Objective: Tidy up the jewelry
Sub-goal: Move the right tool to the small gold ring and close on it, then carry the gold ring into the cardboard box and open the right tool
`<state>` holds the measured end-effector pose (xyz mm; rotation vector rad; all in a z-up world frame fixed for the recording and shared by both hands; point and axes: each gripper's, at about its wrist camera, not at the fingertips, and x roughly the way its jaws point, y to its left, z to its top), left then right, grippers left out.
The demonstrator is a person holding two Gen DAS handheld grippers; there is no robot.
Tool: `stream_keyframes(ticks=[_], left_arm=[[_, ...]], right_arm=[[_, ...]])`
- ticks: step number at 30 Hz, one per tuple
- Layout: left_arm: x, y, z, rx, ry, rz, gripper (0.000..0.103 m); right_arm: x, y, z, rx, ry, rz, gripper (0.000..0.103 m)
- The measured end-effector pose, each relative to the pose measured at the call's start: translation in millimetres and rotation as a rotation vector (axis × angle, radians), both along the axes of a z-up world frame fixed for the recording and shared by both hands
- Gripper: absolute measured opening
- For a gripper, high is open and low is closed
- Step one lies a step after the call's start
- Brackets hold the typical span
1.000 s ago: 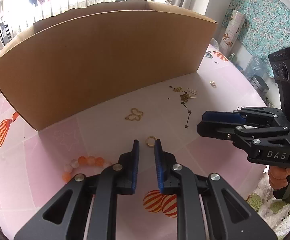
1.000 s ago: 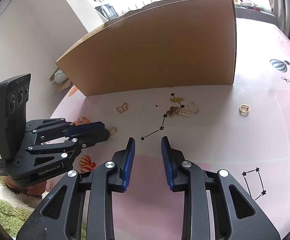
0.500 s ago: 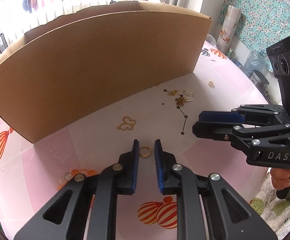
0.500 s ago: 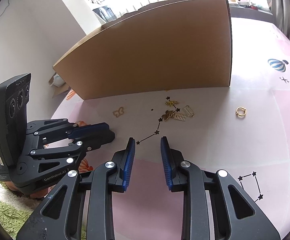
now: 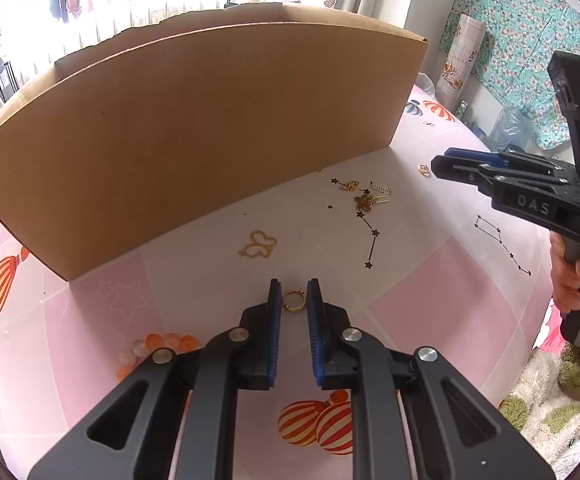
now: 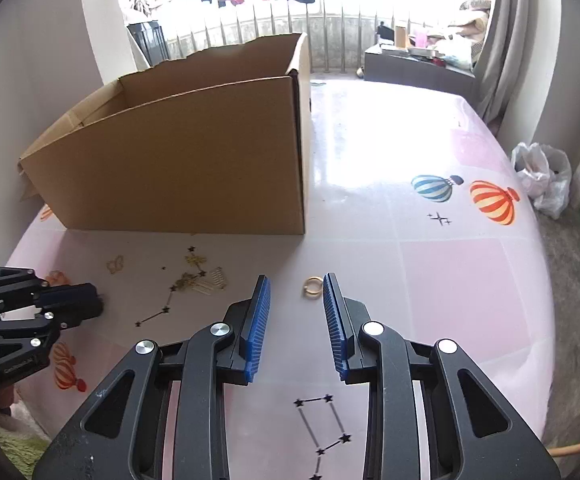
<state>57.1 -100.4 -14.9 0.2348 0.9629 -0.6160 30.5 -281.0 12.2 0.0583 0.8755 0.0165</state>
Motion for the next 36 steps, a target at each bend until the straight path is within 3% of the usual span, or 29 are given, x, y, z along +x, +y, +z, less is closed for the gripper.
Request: stream_keyframes(ticks=[12,17,25,36], left_arm=[[-2,-1,1,0.022,-0.013,-0.007,0.013],[-3,-2,2,0.027,-0.016,-0.004,0.013],[-2,0,1,0.012,-0.007,0.005,0.011],[-5,3,6,-0.019,-0.022,-0.001,0.011]], right_arm=[[13,1,-16,-0.034,0.042,0.044,0.024],[17,-5,-17,-0.032,0.045,0.07,0.01],[19,-9,-14,0.041,0.043,0.044,0.01],[14,-11,-1,0.058,0.01,0.039,0.01]])
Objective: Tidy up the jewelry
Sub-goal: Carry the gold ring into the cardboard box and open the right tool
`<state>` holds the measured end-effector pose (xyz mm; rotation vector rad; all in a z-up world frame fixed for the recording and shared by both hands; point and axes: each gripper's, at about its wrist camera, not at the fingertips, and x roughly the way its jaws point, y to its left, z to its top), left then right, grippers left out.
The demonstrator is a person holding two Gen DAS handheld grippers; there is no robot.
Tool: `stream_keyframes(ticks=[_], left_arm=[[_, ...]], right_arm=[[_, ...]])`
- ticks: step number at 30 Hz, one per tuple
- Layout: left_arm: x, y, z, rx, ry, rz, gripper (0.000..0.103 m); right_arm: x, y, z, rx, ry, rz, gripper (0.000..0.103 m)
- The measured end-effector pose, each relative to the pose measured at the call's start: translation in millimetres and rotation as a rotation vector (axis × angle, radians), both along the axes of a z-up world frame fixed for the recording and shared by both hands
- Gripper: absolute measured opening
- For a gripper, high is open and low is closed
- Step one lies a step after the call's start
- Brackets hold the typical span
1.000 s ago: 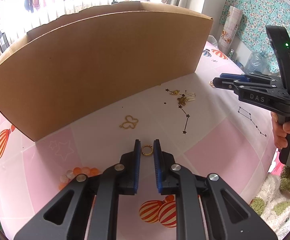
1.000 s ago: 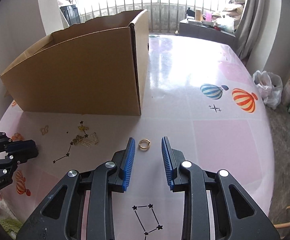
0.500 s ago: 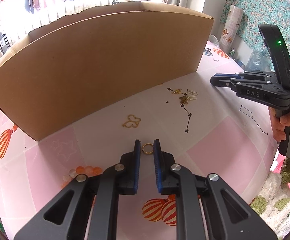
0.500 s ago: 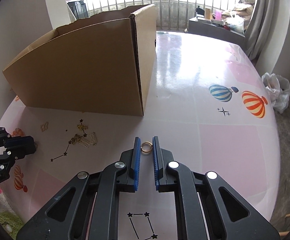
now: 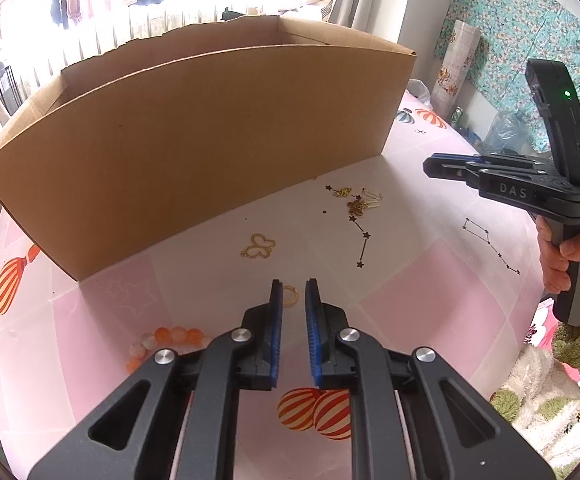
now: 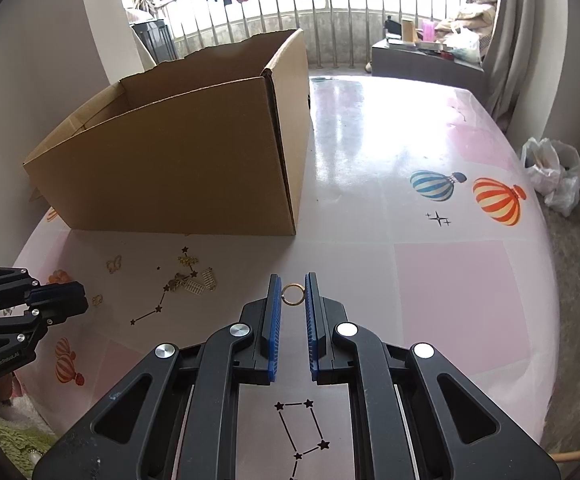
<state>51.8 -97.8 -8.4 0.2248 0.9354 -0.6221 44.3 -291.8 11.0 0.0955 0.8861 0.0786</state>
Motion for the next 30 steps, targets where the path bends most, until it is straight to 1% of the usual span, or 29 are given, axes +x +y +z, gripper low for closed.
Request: stream_keyframes(ticks=[2,3,4,8,11,12,14,22,25,27,30], left_arm=[[2,-2,0,0.007,0.02,-0.006,0.015],[3,-3,0,0.014,0.021,-0.005,0.021],[3,-4,0,0.018,0.015,-0.005,0.023],[5,-7,-6,0.043,0.02,0.006,0.023],[5,-8,-7,0.048,0.008,0.006,0.023],[5,-9,-7,0.052,0.002,0.004,0.023],[5,-11,-7,0.063,-0.013,-0.004,0.012],[3,-11,-5,0.039,-0.019,-0.011,0.011],[0,-8,10,-0.001,-0.042,-0.02,0.011],[-3,-5,29,-0.038,-0.078,-0.033,0.011],[-1,0,65,-0.111,-0.138,-0.053,0.011]], right_arm=[[-1,1,0,0.002,-0.002,0.002,0.01],[-1,2,0,0.003,-0.004,0.003,0.01],[-2,3,-1,0.005,-0.005,0.003,0.01],[-1,3,-1,0.015,-0.01,0.004,0.01],[-1,3,0,0.023,-0.018,0.003,0.01],[-2,2,-1,0.026,-0.02,0.004,0.01],[-3,3,-1,0.03,-0.022,0.004,0.01],[-9,2,4,0.034,-0.04,0.006,0.01],[-14,4,12,0.035,-0.056,0.014,0.01],[-18,7,25,0.048,-0.081,0.03,0.01],[-19,13,53,0.065,-0.144,0.069,0.01]])
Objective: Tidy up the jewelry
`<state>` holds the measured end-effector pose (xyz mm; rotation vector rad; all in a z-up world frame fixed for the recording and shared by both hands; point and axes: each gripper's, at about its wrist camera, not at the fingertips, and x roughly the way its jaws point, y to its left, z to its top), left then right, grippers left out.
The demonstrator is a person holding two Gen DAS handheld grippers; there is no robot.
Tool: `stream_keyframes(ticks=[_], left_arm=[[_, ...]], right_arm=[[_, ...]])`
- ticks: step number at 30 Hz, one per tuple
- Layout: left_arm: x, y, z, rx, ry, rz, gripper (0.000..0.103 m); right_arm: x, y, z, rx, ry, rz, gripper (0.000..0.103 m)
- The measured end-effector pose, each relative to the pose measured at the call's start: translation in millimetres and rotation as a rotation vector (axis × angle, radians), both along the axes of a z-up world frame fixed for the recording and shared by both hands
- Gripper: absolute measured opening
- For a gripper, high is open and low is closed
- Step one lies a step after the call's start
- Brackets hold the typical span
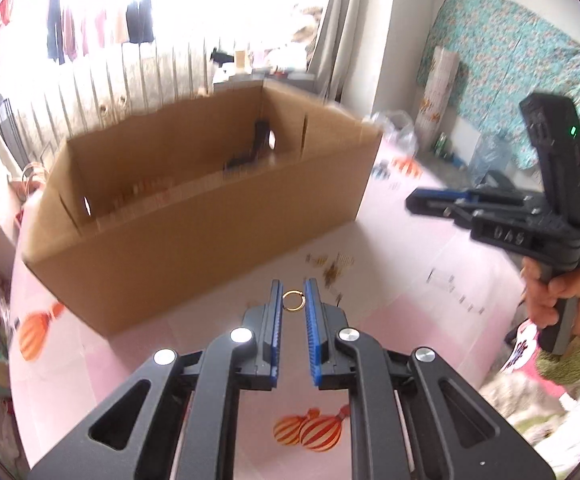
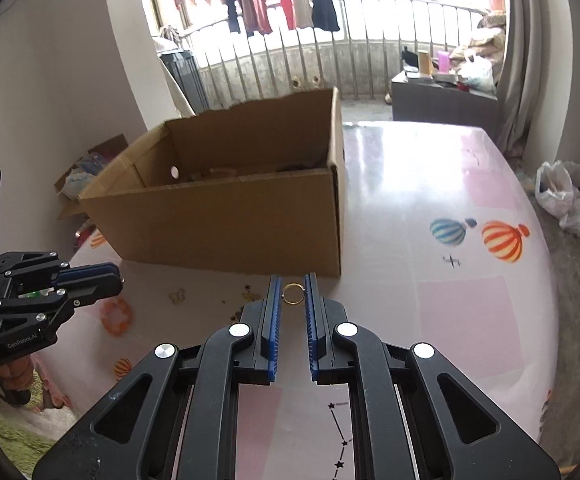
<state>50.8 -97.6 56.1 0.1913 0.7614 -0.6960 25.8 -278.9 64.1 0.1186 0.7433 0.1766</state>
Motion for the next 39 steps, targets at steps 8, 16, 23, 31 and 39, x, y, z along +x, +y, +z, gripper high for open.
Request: stream_keyframes(ticks=[8,16,23,31,39], left_arm=[[46,-8,44,-0.058,-0.092,0.017,0.011],[126,-37,21,-0.049,0.137,0.068,0.011],[157,-50,11,-0.05,0.248,0.1,0.012],[163,-44,13,-0.099,0.291,0.121,0.034],[156,-34,27,-0.119,0.244,0.142,0.047]], right_arm=[[46,15,52,-0.006,-0.116,0.135,0.01],[129,30,27,-0.101,0.059,0.255,0.01],[163,25,15,-0.108,0.142,0.293,0.011],[165,3,28,-0.019,0.112,0.275,0.012],[165,-8,38,0.046,0.093,0.253,0.015]])
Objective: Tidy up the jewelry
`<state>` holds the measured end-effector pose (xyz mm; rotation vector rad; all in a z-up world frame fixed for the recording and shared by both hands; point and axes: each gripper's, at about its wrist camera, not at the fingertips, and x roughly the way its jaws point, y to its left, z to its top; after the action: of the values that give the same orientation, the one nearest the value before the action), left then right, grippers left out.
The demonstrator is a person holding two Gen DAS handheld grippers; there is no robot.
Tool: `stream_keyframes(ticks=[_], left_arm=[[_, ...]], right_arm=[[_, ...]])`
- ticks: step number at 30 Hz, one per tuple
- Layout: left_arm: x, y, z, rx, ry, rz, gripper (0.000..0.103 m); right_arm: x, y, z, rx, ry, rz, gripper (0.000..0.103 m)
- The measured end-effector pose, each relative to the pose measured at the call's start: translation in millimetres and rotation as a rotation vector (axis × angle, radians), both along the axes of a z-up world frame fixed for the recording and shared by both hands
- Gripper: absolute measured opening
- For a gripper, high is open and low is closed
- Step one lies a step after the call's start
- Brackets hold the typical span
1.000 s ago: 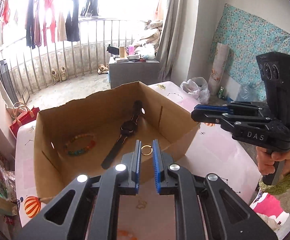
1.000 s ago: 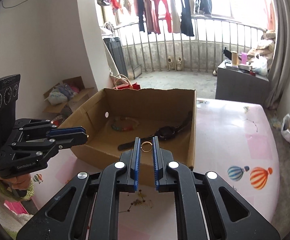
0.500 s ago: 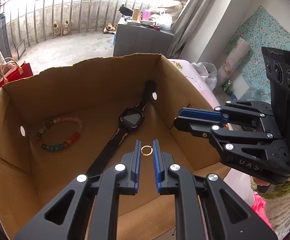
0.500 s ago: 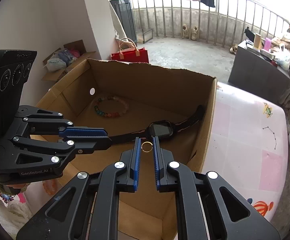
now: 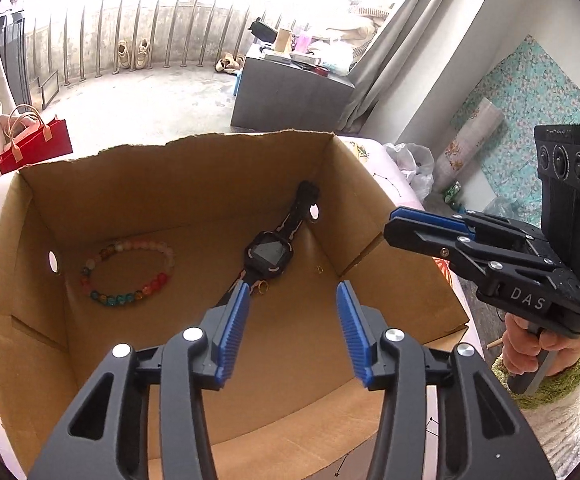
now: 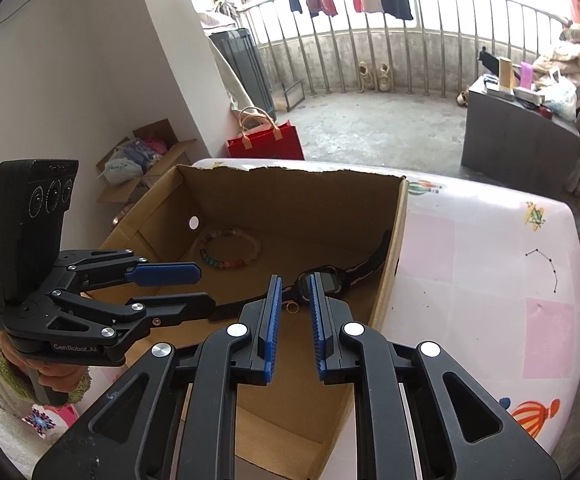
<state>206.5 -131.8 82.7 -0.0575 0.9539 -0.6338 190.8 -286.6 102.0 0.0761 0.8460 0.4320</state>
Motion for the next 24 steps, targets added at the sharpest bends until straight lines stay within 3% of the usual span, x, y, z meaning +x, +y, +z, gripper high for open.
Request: stream_keyframes(ticks=[10,12,16,19,22,24], left_arm=[[-25,18,21,-0.008,-0.074,0.03,0.06],[-34,24,28,0.002,-0.107,0.031,0.065],[-63,41,37,0.022,-0.178,0.02,0.079],[-87,59,36,0.033,-0.185,0.019,0.086],[-109,73,26,0.053,-0.172,0.016,0.092],[-124,77,14,0.097,-0.16,0.018,0.093]], right_arm=[[-4,-5,12,0.044,-0.016,-0.052,0.021],[-16,-7,24,0.062,-0.049,-0.064,0.027],[-63,-10,53,0.076,-0.169,-0.097,0.053],[-105,-10,66,0.088,-0.247,-0.116,0.07],[-140,-9,61,0.094,-0.257,-0.151,0.083],[-156,-4,46,0.073,-0.21,-0.18,0.088]])
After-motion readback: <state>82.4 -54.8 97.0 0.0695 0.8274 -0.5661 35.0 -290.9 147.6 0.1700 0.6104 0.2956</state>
